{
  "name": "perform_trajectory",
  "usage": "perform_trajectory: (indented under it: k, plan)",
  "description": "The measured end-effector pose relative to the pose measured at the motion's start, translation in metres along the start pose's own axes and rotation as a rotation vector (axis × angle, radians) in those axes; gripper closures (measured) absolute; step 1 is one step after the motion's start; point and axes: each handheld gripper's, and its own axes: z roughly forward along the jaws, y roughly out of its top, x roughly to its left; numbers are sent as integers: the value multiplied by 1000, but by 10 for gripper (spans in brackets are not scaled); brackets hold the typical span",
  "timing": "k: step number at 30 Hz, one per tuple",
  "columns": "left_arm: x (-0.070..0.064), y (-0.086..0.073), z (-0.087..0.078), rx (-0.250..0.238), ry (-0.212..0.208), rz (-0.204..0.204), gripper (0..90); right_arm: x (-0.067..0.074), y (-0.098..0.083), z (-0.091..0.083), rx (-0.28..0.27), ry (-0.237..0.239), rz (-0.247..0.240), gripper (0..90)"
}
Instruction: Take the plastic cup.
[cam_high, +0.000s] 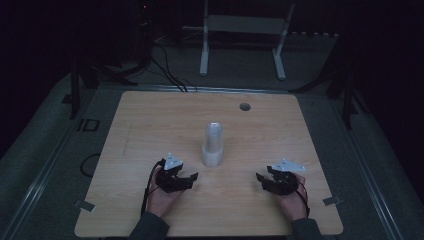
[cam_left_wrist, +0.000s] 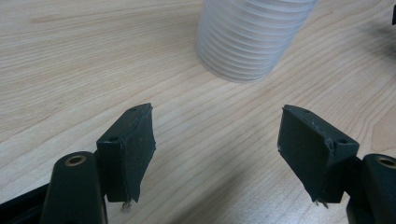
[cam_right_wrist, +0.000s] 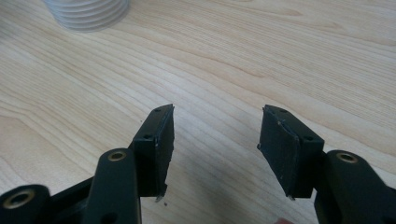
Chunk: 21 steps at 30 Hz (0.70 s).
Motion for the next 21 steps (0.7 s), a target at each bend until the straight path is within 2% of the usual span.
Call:
perform_trajectory:
  k: [10, 15, 21]
  plan:
    - [-6, 2, 0, -3, -8, 31, 271, 4, 3, -1, 4, 13, -9, 446]
    - [-11, 4, 0, -2, -8, 52, 263, 4, 10, -8, -18, 26, -8, 430]
    - [-14, 13, 0, -5, -11, 82, 256, 6, 17, -11, -29, 40, -19, 432]
